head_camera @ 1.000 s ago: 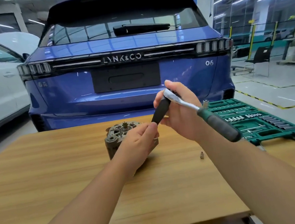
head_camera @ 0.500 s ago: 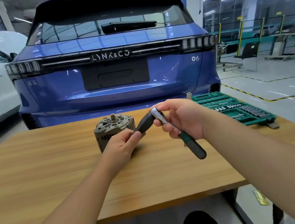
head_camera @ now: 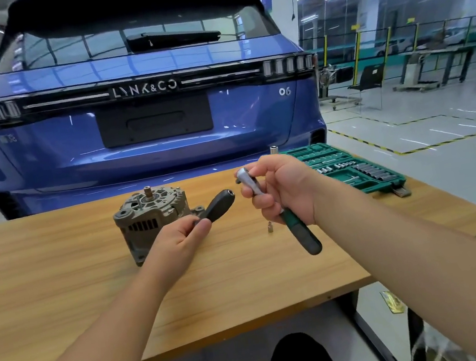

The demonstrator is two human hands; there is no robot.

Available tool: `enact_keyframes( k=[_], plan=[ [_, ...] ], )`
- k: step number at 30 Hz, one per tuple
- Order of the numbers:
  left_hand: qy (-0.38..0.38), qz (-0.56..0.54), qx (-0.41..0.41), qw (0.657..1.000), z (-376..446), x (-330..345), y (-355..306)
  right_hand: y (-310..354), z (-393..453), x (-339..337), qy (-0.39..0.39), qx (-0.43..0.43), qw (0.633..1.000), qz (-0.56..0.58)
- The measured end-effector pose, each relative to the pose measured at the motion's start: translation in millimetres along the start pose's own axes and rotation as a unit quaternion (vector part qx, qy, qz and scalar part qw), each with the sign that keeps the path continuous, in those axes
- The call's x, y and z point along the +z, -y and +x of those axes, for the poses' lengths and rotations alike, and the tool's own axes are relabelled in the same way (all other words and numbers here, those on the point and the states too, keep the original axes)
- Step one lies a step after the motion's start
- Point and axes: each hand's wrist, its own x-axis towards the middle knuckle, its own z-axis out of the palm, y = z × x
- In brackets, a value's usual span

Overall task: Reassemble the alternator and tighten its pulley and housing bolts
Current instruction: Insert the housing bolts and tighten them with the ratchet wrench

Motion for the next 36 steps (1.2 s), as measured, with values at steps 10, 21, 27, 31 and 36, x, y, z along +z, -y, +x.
enact_keyframes(
  k=[10,21,27,31,36],
  plan=[
    [-0.026,-0.107,-0.056,0.992,7.3,45.5,7.7,-8.3,23.3,-63.2,-0.283,-0.018,0.918,-0.277],
    [-0.032,-0.173,-0.111,0.978,11.9,88.6,13.6,-70.7,63.7,-128.5,-0.225,0.108,0.610,-0.752],
    [-0.004,-0.180,-0.113,0.977,14.0,91.7,13.6,-86.8,81.3,-153.7,-0.238,0.108,0.565,-0.783],
    [0.007,-0.185,-0.121,0.975,14.4,95.2,6.7,-81.7,80.7,-154.7,-0.300,-0.001,0.581,-0.757],
    [-0.010,-0.215,-0.151,0.965,18.2,106.7,-10.8,-67.7,60.4,-80.1,-0.291,-0.135,0.916,-0.241]
  ],
)
